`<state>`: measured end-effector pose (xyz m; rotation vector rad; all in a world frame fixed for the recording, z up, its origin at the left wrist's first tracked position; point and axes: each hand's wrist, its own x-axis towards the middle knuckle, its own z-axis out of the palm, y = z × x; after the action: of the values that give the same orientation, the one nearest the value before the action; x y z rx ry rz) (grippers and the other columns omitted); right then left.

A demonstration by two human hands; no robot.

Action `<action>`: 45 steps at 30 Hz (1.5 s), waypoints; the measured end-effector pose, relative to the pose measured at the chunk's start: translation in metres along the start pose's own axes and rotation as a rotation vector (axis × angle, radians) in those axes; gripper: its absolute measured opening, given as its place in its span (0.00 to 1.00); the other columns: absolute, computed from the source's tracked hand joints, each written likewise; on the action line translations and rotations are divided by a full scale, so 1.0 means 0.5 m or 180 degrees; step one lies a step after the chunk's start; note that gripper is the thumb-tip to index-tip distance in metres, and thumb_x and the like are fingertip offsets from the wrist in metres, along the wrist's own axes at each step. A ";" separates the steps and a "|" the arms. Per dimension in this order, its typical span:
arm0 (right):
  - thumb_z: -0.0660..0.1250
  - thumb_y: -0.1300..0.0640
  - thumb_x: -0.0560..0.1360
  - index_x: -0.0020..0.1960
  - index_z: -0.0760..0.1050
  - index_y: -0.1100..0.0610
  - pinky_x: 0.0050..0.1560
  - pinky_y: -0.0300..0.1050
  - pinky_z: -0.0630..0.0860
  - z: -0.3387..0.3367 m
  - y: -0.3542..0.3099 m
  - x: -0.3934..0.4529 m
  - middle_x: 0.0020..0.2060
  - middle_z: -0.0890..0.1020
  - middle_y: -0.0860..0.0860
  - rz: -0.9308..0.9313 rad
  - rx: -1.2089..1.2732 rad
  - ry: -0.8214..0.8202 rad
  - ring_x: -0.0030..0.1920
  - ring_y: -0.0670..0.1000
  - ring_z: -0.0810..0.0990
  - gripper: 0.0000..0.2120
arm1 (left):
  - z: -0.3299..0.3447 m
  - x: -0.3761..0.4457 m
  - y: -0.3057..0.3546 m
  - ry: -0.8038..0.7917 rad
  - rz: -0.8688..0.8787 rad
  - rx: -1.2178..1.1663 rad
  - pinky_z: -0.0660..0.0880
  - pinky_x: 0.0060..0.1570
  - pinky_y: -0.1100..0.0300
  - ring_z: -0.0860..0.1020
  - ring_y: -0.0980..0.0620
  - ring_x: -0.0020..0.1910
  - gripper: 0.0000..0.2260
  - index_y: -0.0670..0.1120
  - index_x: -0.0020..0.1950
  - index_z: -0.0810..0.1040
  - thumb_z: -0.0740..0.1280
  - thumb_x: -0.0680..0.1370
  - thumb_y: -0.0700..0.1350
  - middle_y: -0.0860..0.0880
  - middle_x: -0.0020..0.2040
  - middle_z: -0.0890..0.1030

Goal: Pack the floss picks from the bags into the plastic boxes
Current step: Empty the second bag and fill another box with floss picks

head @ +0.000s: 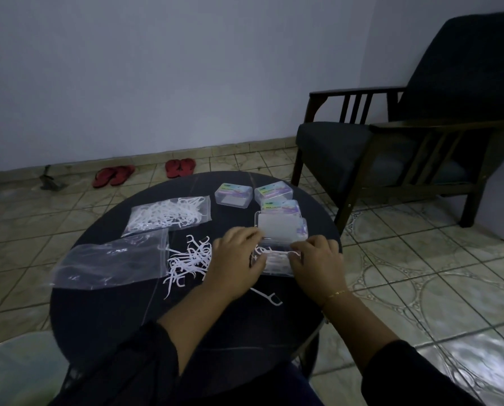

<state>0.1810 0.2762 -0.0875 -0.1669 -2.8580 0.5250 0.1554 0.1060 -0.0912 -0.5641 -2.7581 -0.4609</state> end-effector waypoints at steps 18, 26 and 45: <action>0.67 0.47 0.74 0.47 0.82 0.50 0.48 0.49 0.66 0.002 -0.036 -0.042 0.51 0.77 0.51 -0.0696 -0.0115 0.0386 0.54 0.56 0.73 0.08 | 0.010 -0.066 -0.008 0.0038 -0.0216 0.0316 0.56 0.57 0.55 0.64 0.52 0.67 0.23 0.53 0.64 0.75 0.51 0.75 0.53 0.53 0.69 0.70; 0.56 0.44 0.74 0.50 0.82 0.51 0.56 0.50 0.66 0.004 -0.089 -0.079 0.48 0.77 0.50 -0.1357 -0.0720 -0.0207 0.55 0.54 0.71 0.19 | -0.048 -0.100 -0.113 -0.0333 -0.0765 0.0699 0.50 0.66 0.54 0.56 0.52 0.73 0.31 0.51 0.76 0.59 0.60 0.73 0.38 0.54 0.75 0.60; 0.61 0.48 0.76 0.55 0.78 0.54 0.62 0.50 0.64 0.002 -0.143 -0.066 0.56 0.74 0.51 -0.1172 -0.0834 -0.0779 0.60 0.54 0.67 0.14 | -0.106 -0.099 -0.156 -0.0573 -0.0100 0.0758 0.57 0.60 0.53 0.72 0.56 0.60 0.10 0.56 0.57 0.80 0.64 0.78 0.55 0.58 0.55 0.80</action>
<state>0.2077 0.2044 -0.0690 0.4014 -3.0765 0.1017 0.1775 0.0026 -0.0790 -0.5268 -2.9389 -0.0878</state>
